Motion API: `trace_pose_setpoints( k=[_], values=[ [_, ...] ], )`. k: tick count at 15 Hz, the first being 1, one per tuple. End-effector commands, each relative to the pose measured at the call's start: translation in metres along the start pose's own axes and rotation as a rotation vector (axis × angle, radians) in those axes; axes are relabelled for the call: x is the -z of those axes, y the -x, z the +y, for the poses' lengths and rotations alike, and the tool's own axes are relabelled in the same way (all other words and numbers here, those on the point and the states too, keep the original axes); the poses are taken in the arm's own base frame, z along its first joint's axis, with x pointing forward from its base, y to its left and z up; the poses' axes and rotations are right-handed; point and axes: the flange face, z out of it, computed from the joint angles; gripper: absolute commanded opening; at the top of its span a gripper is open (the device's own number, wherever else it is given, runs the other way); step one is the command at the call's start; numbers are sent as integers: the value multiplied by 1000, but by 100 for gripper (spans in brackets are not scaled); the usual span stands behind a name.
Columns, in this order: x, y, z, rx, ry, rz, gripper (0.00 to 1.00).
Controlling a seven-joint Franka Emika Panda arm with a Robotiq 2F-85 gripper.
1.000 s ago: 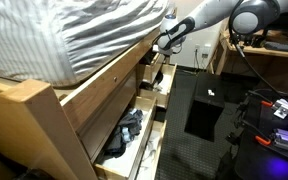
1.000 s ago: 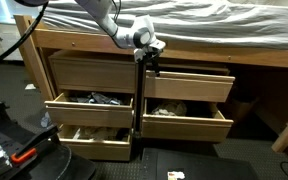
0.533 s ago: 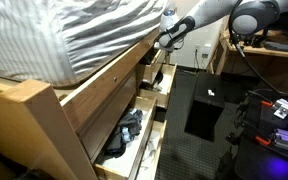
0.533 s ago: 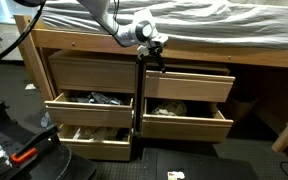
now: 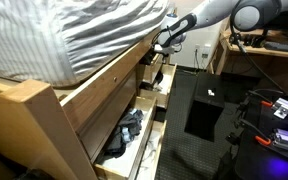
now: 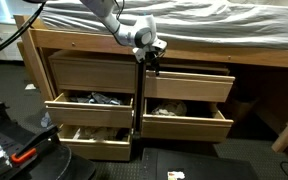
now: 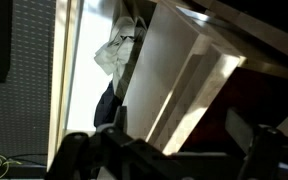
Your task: Close the top left drawer then open the top right drawer fully
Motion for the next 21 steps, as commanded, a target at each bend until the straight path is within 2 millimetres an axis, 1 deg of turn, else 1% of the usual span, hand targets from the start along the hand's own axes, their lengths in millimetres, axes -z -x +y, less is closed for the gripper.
trace_pose_setpoints(
  k=[1,3,4,5,6,7,8,10,14,17,18,21],
  values=[
    [0,-2,2,2,-6,-1,100],
    [0,-4,2,4,-10,1,100],
    [-4,1,1,-13,17,-31,100],
    [-12,5,0,-27,36,-26,100],
    [-22,10,5,-40,70,-36,100],
    [-31,12,14,-75,111,-30,100],
    [-11,6,3,-52,35,-27,100],
    [-17,9,3,-76,59,-22,100],
    [-30,14,13,-77,85,-28,100],
    [-24,10,21,-103,172,-6,100],
    [-13,12,8,-106,199,19,100],
    [-6,9,9,-108,297,86,100]
  ],
)
